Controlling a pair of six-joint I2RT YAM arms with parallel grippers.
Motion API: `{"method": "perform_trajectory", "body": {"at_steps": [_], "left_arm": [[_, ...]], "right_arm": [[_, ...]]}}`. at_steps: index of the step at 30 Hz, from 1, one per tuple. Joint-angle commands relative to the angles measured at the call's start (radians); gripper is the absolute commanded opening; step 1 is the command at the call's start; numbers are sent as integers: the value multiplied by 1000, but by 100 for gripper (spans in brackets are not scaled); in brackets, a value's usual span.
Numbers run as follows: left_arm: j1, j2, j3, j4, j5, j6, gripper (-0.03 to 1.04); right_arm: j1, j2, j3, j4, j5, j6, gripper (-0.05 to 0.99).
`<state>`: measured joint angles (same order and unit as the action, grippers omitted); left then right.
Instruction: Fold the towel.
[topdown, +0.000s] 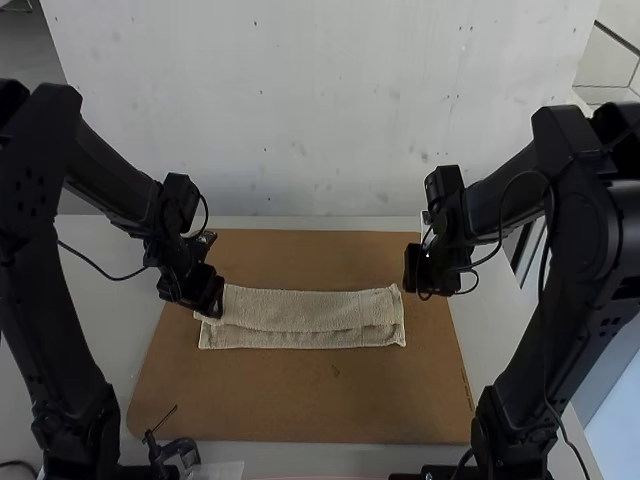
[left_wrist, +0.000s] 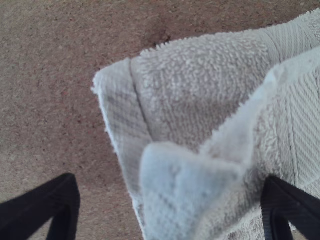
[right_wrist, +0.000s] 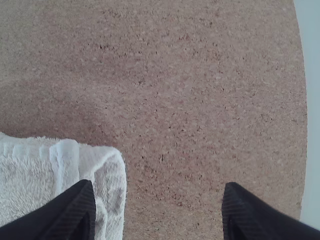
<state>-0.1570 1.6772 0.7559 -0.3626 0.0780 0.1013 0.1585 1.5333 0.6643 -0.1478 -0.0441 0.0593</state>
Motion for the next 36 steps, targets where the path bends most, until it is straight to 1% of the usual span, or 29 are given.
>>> {"method": "perform_trajectory", "body": {"at_steps": [1,4,7,9,11,12,17,29,36], "left_arm": [[13,18,31,4,6,11,79],[14,18,31,4,6,11,79],[13,16,31,4,9,9,79],[11,16,31,4,9,8,79],[11,16,31,4,11,8,79],[10,16,31,4,11,8,79],[7,15,30,4,14,8,79],[-7,3,25,4,16,5,79],[-3,-24,25,2,16,5,79]], "right_arm": [[-20,-9,29,-41,-42,-18,51],[-25,14,41,-76,-86,-18,51],[-25,27,49,-87,-148,-4,51],[-19,36,52,-85,-169,17,51],[-17,42,57,-85,-204,31,51],[-13,45,58,-84,-211,40,51],[-14,48,60,-61,-212,47,51],[-33,-32,87,-136,-212,42,51],[-24,1,64,-113,-212,43,51]]}}
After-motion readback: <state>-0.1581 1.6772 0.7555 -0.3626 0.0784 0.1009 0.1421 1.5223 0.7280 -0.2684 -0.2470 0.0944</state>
